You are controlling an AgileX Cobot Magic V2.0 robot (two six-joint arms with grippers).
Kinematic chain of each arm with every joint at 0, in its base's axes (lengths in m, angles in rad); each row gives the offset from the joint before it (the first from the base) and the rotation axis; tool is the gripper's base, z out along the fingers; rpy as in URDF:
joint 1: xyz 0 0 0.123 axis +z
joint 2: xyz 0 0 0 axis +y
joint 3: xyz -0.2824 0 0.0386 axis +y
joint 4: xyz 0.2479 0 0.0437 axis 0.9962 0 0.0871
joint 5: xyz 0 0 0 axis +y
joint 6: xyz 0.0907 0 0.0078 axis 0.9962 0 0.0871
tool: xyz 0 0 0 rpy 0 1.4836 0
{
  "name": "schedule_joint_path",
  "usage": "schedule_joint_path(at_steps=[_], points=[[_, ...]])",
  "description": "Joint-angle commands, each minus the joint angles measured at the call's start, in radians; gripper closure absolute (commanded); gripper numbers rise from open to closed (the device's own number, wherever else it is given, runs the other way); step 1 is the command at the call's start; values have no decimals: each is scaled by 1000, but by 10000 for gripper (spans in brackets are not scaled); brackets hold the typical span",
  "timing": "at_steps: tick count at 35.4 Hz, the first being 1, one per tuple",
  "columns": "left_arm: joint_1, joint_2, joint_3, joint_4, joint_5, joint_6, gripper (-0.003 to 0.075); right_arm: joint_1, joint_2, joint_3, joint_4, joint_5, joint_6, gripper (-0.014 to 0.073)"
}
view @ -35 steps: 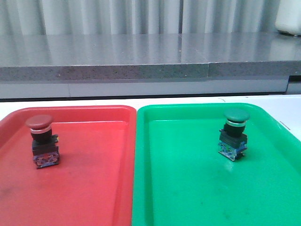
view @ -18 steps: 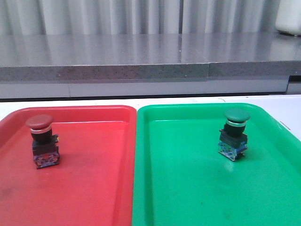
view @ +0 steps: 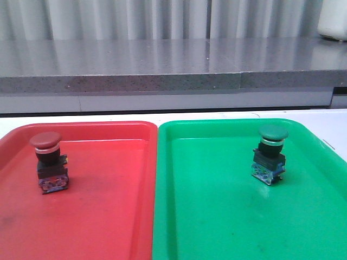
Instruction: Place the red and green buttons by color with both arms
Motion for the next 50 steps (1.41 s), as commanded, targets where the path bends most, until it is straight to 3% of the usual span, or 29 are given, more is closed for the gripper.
schedule_joint_path(at_steps=[1, 13, 17, 30, 39, 50], points=[[-5, 10, -25, 0, -75, -7, 740, 0, 6, -23, -4, -57, 1, 701], [-3, -18, -4, 0, -83, -7, 740, 0, 6, -23, -4, -57, 1, 701], [54, -62, 48, 11, -105, -7, 740, 0, 6, -23, -4, -57, 1, 701], [318, -253, 434, -6, -491, -7, 740, 0, 6, -23, -4, -57, 1, 701], [356, -296, 649, -63, -759, -7, 740, 0, 6, -23, -4, -56, 1, 701], [341, -296, 653, -63, -757, -7, 740, 0, 6, -23, -4, -55, 1, 701]])
